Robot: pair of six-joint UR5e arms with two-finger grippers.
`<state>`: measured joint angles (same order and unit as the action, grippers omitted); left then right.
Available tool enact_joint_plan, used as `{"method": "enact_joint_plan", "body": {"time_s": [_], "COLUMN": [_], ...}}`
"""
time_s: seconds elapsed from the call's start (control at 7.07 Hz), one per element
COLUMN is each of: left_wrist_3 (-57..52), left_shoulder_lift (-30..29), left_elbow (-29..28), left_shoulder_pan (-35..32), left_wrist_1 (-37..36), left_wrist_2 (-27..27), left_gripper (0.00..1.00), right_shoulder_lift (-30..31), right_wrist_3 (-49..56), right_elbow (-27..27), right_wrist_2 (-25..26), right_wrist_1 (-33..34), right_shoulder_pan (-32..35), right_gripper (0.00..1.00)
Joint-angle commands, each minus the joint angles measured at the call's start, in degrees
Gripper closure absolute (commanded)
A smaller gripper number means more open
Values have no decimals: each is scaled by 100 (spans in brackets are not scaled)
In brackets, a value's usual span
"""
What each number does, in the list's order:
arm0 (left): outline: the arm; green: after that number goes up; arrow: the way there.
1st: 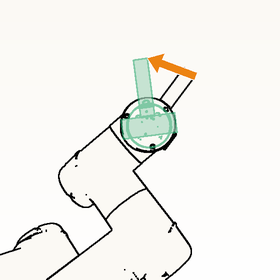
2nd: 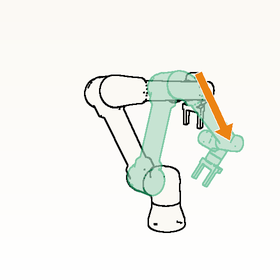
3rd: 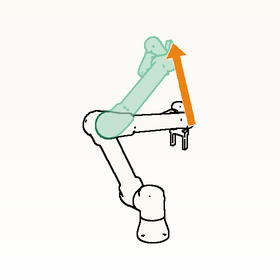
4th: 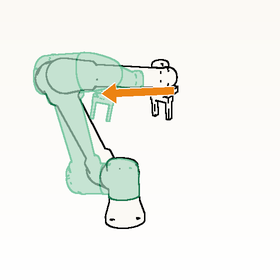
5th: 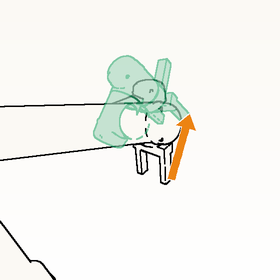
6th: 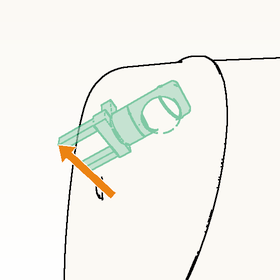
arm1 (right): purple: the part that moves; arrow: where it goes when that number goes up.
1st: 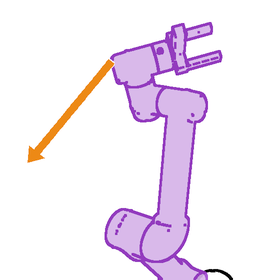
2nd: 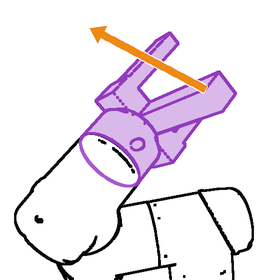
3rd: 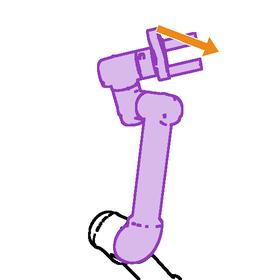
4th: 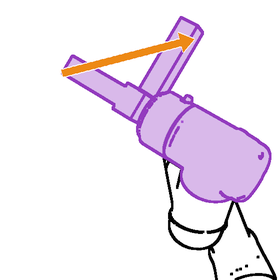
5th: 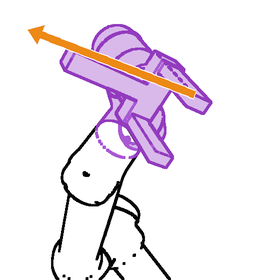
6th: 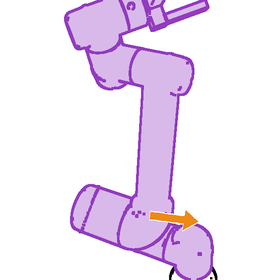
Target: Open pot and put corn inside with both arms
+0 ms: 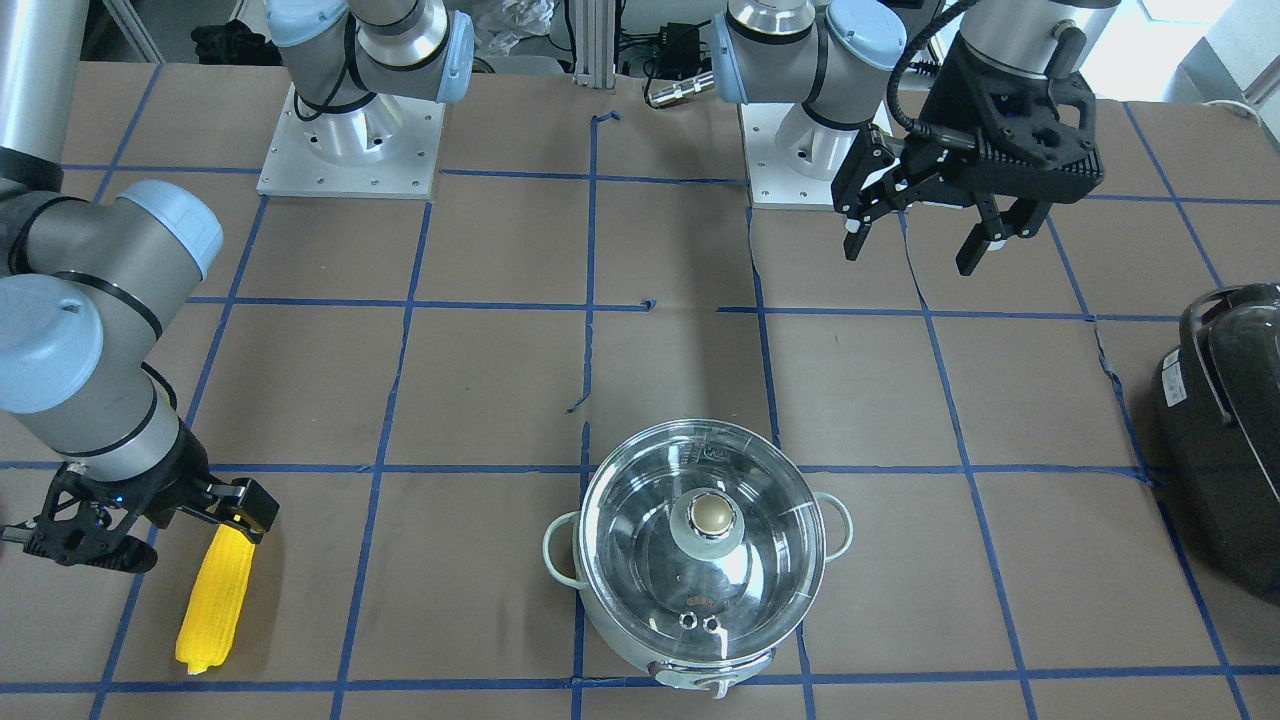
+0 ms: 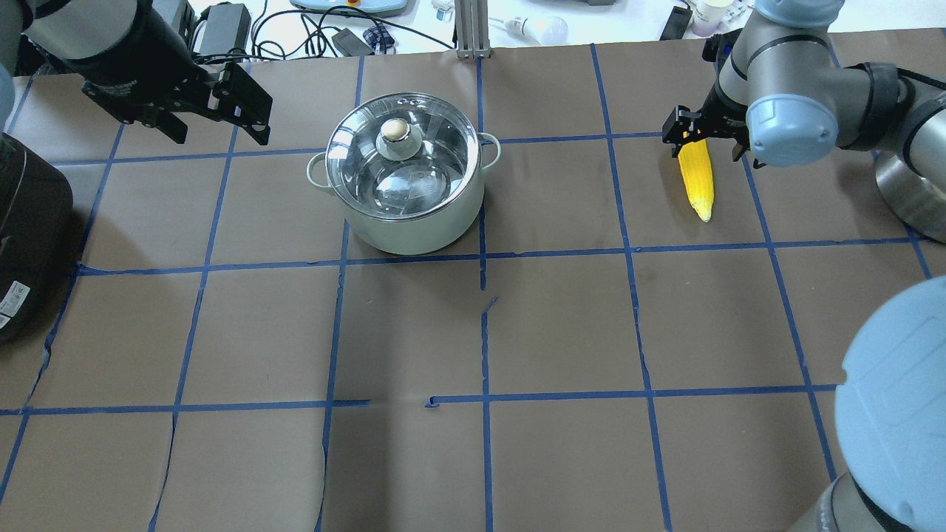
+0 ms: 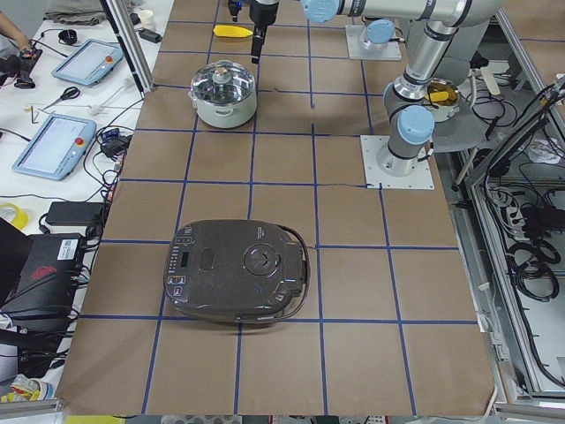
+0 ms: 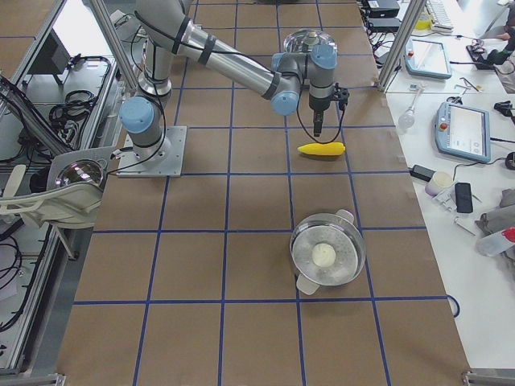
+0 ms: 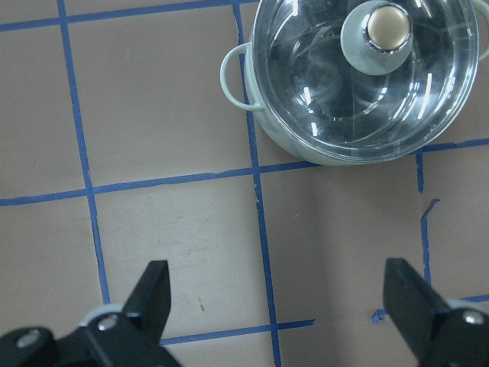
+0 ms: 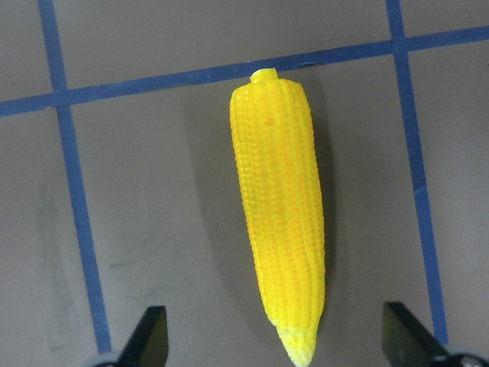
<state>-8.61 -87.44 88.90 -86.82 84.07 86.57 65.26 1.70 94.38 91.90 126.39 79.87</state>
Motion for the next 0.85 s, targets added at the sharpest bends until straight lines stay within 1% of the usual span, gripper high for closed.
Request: {"method": "enact_joint_plan", "body": {"time_s": [0.0,0.14,0.42,0.71], "left_wrist_3": [0,-9,-9,0], "left_shoulder_lift": [8,-1,-1,-18], "left_elbow": [-4,-13,-48,-48], "left_shoulder_pan": [7,25,25,16], "left_wrist_1": [4,4,12,21], "left_wrist_2": [0,0,9,9], "left_gripper": [0,0,0,0], "right_shoulder_lift": [-372,-565,-865,-910], "right_wrist_3": [234,243,269,270], "right_elbow": [-16,-42,-51,-25], "right_wrist_2": [21,-23,-14,21], "right_wrist_1": [393,656,956,958], "right_shoulder_pan": [-112,-113,-113,-113], "right_gripper": [0,0,0,0]}}
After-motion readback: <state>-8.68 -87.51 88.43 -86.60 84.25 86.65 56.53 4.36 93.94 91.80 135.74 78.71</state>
